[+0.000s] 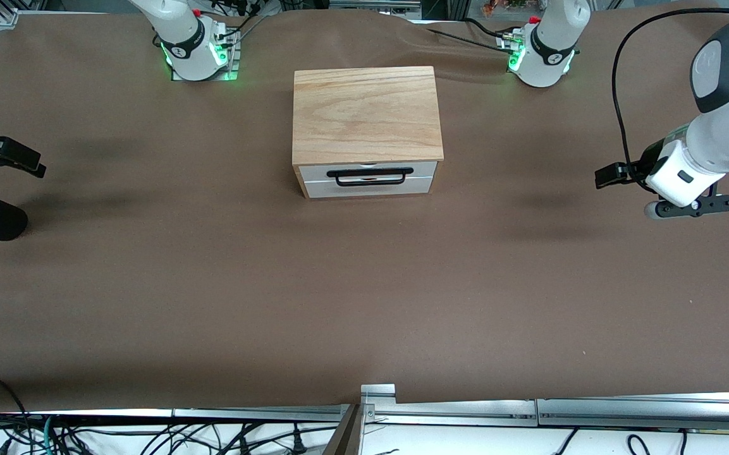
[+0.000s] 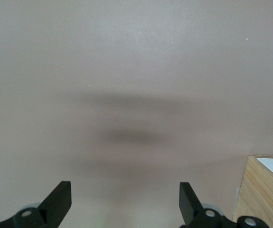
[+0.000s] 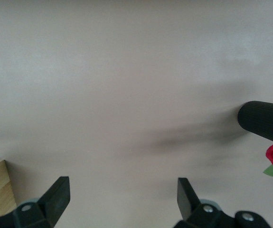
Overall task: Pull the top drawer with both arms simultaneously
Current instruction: 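Move the left gripper and the right gripper toward the drawer handle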
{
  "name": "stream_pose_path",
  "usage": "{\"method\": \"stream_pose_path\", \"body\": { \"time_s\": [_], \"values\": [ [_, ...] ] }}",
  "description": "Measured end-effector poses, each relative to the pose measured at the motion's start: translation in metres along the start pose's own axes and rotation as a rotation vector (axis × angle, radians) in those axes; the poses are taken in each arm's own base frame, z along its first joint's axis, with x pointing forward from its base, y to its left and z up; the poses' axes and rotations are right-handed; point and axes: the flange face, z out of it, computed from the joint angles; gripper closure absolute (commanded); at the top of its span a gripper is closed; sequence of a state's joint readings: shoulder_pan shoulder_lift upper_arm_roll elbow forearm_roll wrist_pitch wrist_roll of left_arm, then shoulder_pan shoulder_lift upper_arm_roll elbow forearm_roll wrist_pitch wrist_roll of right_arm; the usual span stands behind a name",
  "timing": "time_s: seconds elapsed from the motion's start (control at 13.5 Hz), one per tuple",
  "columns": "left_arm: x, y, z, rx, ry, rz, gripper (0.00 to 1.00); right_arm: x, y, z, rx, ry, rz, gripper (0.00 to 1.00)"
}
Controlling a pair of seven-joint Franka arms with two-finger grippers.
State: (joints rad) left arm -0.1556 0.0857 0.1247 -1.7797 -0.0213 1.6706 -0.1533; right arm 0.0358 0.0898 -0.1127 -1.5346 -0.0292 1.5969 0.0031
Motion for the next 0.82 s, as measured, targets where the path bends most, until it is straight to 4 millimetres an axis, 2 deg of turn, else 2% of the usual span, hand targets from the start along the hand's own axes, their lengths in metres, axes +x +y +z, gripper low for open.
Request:
{"method": "stream_pose_path", "body": {
  "time_s": [0.3,0.45,0.82],
  "values": [
    [0.0,0.001,0.0,0.0,0.001,0.002,0.0,0.0,-0.001,0.0,0.0,-0.001,-0.001,0.0],
    [0.003,0.001,0.008,-0.002,0.017,0.001,0.0,0.0,-0.001,0.001,0.0,-0.001,-0.001,0.0],
    [0.011,0.004,0.079,-0.048,0.064,-0.016,0.0,0.001,-0.003,0.001,0.0,0.0,-0.006,0.0]
  ]
}}
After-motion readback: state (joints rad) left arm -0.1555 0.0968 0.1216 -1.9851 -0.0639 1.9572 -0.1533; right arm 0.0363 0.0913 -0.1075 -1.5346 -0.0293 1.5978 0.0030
